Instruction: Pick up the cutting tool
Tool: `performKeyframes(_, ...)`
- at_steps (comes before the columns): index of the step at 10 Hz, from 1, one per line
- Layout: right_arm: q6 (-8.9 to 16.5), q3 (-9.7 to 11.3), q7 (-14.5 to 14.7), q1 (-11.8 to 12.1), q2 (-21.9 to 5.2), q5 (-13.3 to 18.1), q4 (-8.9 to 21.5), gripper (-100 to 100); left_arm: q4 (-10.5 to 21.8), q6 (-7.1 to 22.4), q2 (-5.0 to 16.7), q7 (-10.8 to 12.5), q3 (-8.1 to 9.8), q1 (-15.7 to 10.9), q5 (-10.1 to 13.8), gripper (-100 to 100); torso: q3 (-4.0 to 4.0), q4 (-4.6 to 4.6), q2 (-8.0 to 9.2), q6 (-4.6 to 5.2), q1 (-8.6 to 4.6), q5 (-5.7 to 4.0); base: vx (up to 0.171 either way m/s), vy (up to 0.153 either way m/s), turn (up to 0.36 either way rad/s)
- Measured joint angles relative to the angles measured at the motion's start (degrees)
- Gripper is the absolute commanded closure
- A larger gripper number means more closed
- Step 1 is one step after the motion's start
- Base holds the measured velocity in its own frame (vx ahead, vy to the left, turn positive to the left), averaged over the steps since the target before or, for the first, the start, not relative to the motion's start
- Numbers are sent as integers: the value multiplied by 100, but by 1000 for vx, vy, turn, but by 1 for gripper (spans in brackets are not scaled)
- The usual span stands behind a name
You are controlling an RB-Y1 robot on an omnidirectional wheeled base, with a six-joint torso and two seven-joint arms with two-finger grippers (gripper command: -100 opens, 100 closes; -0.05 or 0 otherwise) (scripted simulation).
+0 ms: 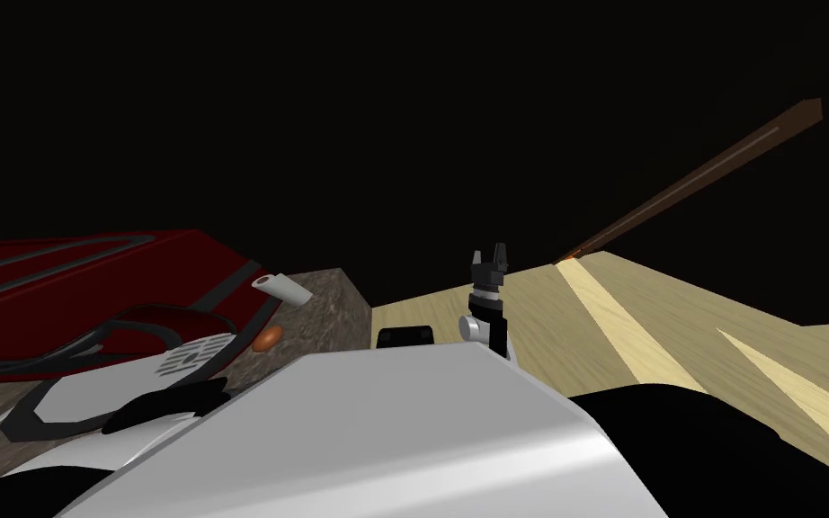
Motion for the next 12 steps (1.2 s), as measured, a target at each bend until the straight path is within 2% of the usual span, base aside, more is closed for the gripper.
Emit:
performKeyframes(1, 0, 0, 0, 0, 0, 0, 0, 0, 0, 0, 0, 0, 0, 0, 0, 100, -1, 0, -1, 0, 1, 0, 0, 0, 0)
performKeyframes(2, 0, 0, 0, 0, 0, 0, 0, 0, 0, 0, 0, 0, 0, 0, 0, 0, -1, 0, -2, 0, 1, 0, 0, 0, 0)
performKeyframes(3, 0, 0, 0, 0, 0, 0, 0, 0, 0, 0, 0, 0, 0, 0, 0, 100, -1, 0, -2, 0, 1, 0, 60, 31, 193)
performKeyframes(7, 0, -1, 0, 1, -1, 0, 0, 0, -429, 15, -26, -114, -205, 236, -233, 100, -19, -7, -33, -3, 18, 4, 89, 49, 216)
performKeyframes(12, 0, -1, 0, 1, -1, 0, 0, 0, -1048, 75, -12, -261, -366, 566, -473, 100, -19, -7, -33, -1, 14, 3, 77, 32, 165)
